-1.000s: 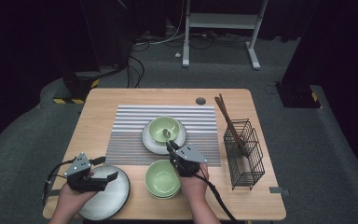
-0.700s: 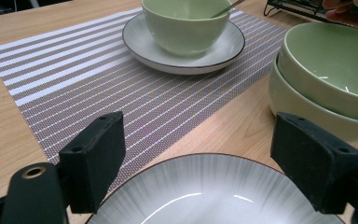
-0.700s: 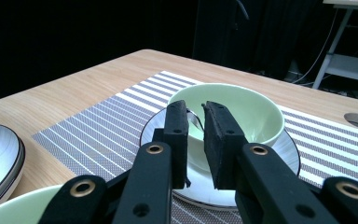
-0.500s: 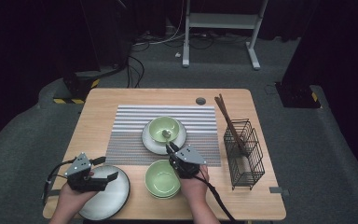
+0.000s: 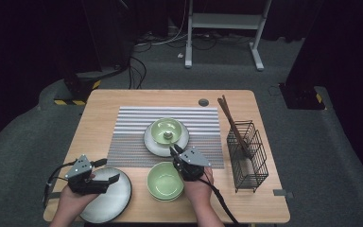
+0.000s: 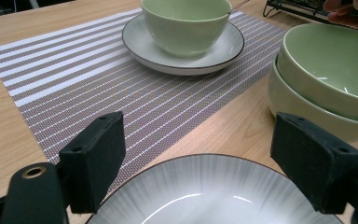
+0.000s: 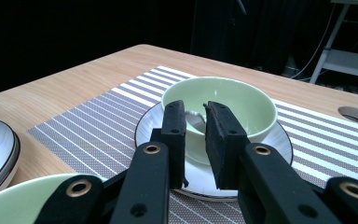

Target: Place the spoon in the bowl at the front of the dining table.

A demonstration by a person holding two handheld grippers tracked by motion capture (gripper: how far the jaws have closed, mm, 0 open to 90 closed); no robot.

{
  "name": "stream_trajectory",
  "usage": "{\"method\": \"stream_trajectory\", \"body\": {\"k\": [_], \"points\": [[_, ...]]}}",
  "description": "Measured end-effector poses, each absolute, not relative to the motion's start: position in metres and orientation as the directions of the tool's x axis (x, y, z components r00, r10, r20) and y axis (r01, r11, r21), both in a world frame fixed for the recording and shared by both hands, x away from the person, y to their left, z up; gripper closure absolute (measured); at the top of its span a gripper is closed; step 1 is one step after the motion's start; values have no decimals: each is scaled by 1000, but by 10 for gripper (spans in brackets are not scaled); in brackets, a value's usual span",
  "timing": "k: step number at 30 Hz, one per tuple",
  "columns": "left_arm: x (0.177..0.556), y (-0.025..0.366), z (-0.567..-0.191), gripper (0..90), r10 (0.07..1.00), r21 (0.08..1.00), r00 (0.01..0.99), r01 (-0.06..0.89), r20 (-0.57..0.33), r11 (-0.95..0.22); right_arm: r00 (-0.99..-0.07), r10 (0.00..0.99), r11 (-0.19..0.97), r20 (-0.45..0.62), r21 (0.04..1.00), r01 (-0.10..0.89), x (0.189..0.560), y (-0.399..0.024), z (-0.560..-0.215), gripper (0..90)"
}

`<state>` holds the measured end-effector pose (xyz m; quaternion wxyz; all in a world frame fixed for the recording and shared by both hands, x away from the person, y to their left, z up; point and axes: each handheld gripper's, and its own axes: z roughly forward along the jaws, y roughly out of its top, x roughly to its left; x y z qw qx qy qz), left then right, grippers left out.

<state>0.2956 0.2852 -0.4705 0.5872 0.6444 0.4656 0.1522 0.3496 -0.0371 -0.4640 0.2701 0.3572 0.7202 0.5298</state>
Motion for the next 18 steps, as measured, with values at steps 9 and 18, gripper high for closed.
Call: {"method": "stream_trajectory", "body": {"k": [9,18], "points": [[296,285,-471,183,779,898,520,422,-350,121,-567,823,164,2,956,241,355,-49,-463,758],[296,285,-471,183,779,898,520,423,-352,124,-534,845,161,0,953,255,364,-59,-464,756]]}}
